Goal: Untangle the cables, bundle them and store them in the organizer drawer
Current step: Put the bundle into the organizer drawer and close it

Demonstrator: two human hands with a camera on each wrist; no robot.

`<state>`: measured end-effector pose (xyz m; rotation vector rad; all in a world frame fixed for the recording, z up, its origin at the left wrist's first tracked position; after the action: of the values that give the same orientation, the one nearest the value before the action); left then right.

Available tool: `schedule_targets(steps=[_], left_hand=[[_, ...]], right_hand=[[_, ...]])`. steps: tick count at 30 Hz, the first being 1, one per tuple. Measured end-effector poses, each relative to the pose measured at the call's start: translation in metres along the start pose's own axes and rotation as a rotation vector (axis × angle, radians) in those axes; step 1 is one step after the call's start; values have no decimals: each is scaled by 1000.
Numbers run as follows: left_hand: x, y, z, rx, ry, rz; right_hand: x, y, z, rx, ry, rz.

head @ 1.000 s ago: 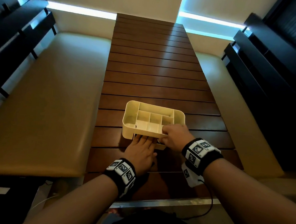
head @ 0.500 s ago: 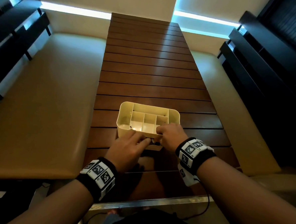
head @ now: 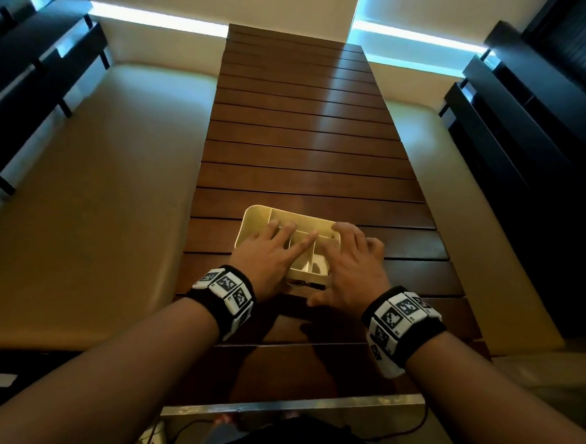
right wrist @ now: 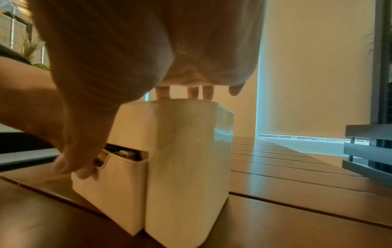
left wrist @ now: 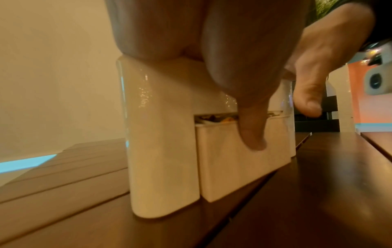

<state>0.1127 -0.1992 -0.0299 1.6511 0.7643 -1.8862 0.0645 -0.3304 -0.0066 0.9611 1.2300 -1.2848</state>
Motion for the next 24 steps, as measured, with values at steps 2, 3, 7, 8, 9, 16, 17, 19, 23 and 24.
schedule_targets(steps=[2,3,7,8,9,16,17,19,23,24], left_hand=[[-1,0,1,3,-1,9],[-1,0,2,3,0,8],[-4,1,0,13,-29,-57],[-4,1,0,22,-50,-68],[-4,1,0,28,-63,-71],[4,-1,8,2,28,4],[5,0,8,14,42,9],[6,1,7,43,46,14],[1,2,3,56,45,-7],[1,1,3,50,51,-21]], right_hand=[[14,5,2,6,23,-34],[19,7,1,8,48,-11],[25,7,0,16,88,100],[26,7,0,11,77,105],[26,7,1,8,71,114],[28,8,1,11,61,173],[27,8,1,14,57,180],[27,7,0,16,50,190],[25,5,-1,9,61,160],[25,6,-1,1,64,124]])
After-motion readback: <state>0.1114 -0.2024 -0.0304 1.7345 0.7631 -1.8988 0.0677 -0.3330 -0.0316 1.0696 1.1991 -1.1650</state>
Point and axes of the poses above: each hand's wrist, its own y-axis towards the middle knuckle, its own x-axis out of the palm, z = x × y, the point moved 7 cm from there along y, towards the middle knuckle, and after that the axes turned 6 degrees about -y, right-handed, at the moved point
